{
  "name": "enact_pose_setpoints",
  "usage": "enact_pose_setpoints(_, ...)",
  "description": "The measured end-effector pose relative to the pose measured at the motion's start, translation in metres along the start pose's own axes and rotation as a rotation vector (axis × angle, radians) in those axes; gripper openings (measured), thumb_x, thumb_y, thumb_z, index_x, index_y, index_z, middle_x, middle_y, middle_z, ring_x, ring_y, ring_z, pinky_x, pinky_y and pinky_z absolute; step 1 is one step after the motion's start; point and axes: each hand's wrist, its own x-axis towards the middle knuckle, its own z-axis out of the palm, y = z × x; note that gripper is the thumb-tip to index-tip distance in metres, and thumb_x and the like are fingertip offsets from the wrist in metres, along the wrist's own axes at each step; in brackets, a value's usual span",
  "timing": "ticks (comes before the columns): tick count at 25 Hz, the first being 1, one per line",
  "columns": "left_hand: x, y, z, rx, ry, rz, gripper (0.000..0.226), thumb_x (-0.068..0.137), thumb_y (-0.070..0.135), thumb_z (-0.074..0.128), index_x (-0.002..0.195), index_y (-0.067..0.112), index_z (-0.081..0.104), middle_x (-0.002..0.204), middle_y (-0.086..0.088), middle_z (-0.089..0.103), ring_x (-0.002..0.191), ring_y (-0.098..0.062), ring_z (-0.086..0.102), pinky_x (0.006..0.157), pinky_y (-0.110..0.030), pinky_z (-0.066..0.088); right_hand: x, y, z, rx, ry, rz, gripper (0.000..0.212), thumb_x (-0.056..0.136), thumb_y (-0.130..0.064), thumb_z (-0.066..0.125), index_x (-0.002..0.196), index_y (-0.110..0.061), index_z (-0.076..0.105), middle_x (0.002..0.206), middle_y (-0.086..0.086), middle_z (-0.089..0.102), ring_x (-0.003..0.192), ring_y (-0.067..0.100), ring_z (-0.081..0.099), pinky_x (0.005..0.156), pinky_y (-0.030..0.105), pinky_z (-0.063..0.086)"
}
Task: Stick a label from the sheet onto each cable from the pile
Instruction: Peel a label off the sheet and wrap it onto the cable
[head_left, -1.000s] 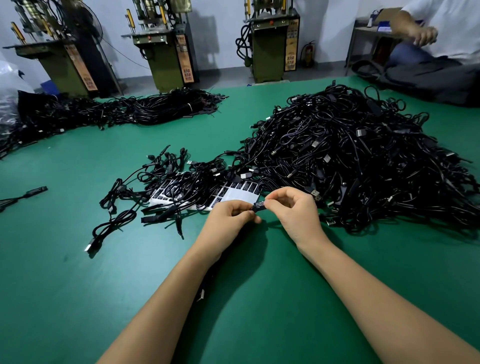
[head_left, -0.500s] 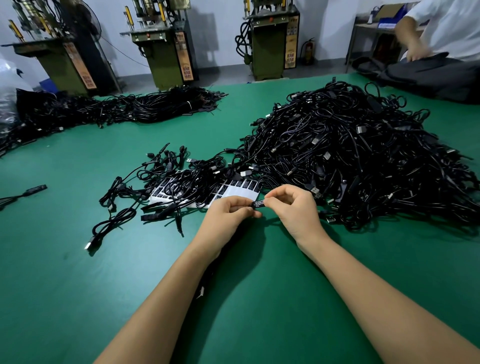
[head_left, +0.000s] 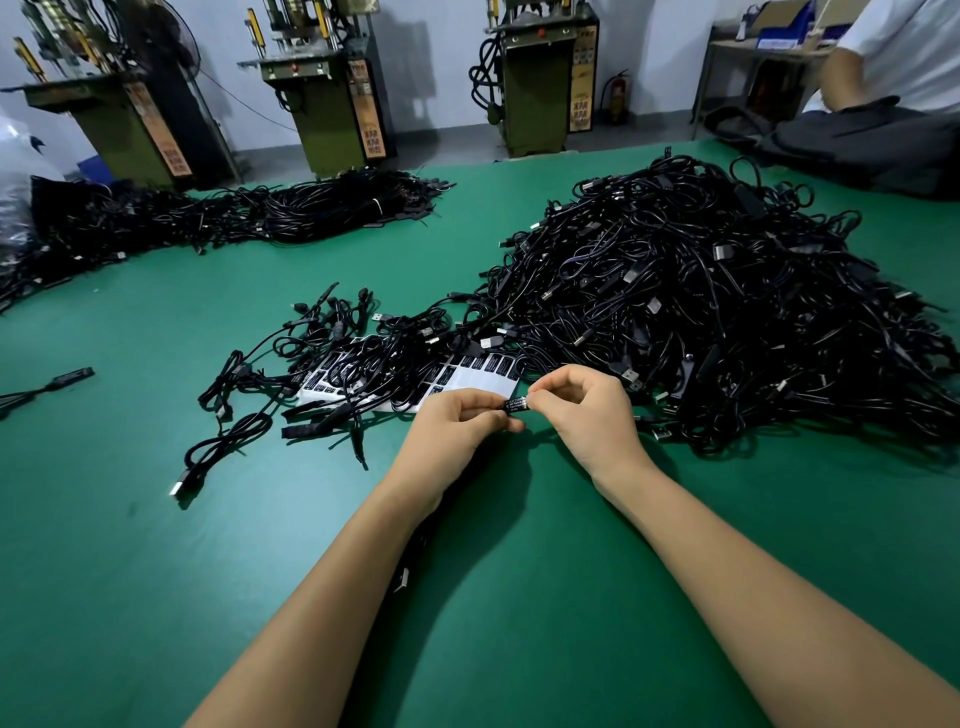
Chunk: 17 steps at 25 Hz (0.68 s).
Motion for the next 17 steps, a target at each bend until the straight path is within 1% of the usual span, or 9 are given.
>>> enact_pose_setpoints(6, 0.0005, 0.0001, 0.0006, -0.006, 0.007, -0.004, 0.017, 0.089, 0.001, 0.059, 0.086, 0.015, 0.066, 0.073, 0.001, 0.075, 0.044, 0.006, 0.053, 0.041, -0.006, 0.036, 0.0006, 0.0005, 0.001, -0.026, 0.018, 0.006, 0.009, 0.073, -0.014, 0.072, 0.068, -0.021, 0.068, 0.066, -0.004, 0.068, 0.062, 0.005, 0.06, 0.062, 0.025, 0.049)
enact_pose_setpoints(11, 0.0016, -0.0015, 0.0001, -0.012, 0.007, -0.004, 0.015, 0.09, 0.002, 0.058, 0.087, 0.014, 0.066, 0.073, 0.001, 0.075, 0.047, 0.006, 0.055, 0.042, -0.005, 0.037, 0.0, 0.0004, 0.0022, -0.048, 0.029, -0.002, 0.009, 0.074, -0.014, 0.071, 0.069, -0.02, 0.068, 0.067, -0.004, 0.068, 0.062, 0.004, 0.059, 0.06, 0.02, 0.047)
enact_pose_setpoints(17, 0.0024, -0.0023, 0.0003, -0.019, 0.014, -0.012, 0.013, 0.09, 0.002, 0.058, 0.088, 0.013, 0.066, 0.074, 0.0, 0.075, 0.049, 0.005, 0.057, 0.041, -0.006, 0.037, -0.0011, -0.0001, 0.0024, -0.083, 0.039, -0.017, 0.008, 0.074, -0.015, 0.071, 0.069, -0.021, 0.068, 0.064, -0.007, 0.067, 0.059, 0.0, 0.057, 0.057, 0.014, 0.045)
